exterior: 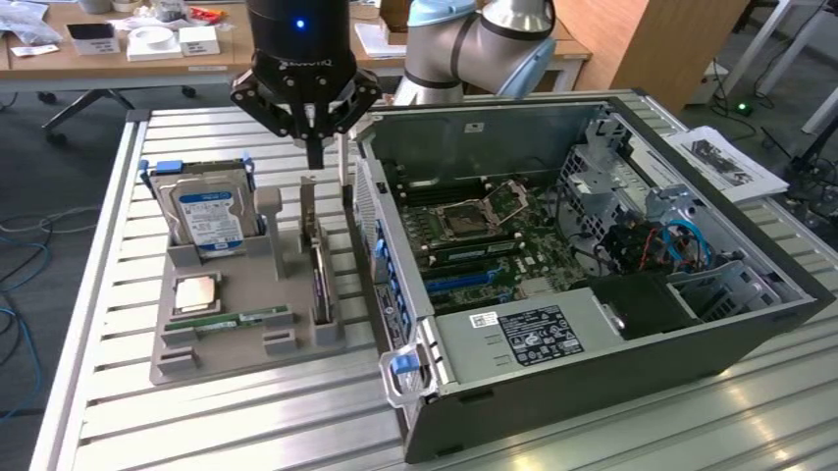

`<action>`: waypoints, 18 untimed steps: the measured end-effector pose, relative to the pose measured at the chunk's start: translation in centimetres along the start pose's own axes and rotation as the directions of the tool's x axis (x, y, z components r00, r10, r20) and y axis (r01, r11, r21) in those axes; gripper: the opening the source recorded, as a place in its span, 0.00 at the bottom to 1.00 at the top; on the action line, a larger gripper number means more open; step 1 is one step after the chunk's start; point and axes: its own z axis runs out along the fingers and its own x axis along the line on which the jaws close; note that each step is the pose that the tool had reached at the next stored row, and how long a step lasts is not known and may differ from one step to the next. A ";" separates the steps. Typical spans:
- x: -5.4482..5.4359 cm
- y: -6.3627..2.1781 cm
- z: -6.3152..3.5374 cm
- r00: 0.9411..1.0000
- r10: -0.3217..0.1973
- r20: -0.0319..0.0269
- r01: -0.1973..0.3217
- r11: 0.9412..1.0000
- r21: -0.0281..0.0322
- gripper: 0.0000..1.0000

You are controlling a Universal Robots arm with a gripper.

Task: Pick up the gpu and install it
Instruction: 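Reach for the gpu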

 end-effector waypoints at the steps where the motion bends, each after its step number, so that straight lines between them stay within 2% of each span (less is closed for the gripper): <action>1: 0.0 -0.19 -0.01 1.000 0.000 0.000 0.000 1.000 0.000 0.11; 12: 0.4 -2.57 -0.12 1.000 0.000 0.000 0.000 1.000 0.000 0.11; 18: 1.4 -3.01 -0.13 1.000 0.000 0.000 0.000 1.000 0.000 0.11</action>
